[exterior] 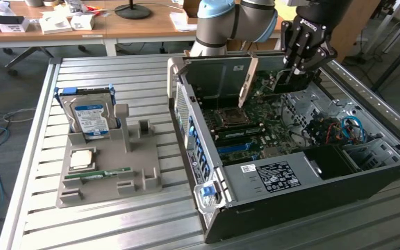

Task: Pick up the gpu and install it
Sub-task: 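Insert the gpu into the slot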

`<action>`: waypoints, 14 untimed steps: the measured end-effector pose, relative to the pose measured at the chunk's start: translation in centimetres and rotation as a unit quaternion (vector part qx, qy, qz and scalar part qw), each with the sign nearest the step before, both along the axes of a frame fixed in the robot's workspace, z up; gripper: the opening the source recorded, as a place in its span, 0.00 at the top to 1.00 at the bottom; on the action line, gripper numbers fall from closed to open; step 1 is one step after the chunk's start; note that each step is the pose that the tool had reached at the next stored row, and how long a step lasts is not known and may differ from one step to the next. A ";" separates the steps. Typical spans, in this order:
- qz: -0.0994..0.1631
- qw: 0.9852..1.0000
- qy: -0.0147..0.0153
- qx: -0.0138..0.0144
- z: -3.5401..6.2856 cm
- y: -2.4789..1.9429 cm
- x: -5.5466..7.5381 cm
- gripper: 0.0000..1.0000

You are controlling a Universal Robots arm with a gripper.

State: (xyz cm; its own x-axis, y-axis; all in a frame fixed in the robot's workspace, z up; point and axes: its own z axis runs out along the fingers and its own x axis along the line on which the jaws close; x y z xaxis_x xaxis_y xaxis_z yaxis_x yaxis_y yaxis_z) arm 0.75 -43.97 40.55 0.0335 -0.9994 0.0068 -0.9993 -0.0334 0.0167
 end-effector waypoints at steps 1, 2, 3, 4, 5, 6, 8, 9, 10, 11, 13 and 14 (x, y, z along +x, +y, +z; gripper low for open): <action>-0.001 1.000 0.000 0.000 -0.02 0.00 0.0 0.74; -0.003 1.000 0.000 0.000 -0.05 0.00 -0.1 0.74; -0.006 1.000 0.000 0.000 -0.08 0.00 -0.1 0.74; -0.007 1.000 0.000 0.000 -0.08 0.00 -0.1 0.74; -0.008 1.000 0.000 0.000 -0.08 0.00 -0.1 0.74; -0.008 1.000 0.000 0.000 -0.09 0.00 -0.1 0.74; -0.008 1.000 0.000 0.000 -0.09 0.00 -0.1 0.74; -0.008 1.000 0.000 0.000 -0.09 0.00 -0.1 0.74; -0.008 1.000 0.000 0.000 -0.09 0.00 -0.1 0.74; -0.008 1.000 0.000 0.000 -0.09 0.00 -0.1 0.74; -0.008 1.000 0.000 0.000 -0.09 0.00 -0.1 0.74; -0.008 1.000 0.000 0.000 -0.09 0.00 -0.1 0.74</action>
State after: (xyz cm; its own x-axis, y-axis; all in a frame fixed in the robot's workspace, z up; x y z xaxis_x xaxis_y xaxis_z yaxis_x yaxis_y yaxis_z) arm 0.63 -43.97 40.46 0.0176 -0.9998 0.0066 -0.9997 -0.0174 0.0167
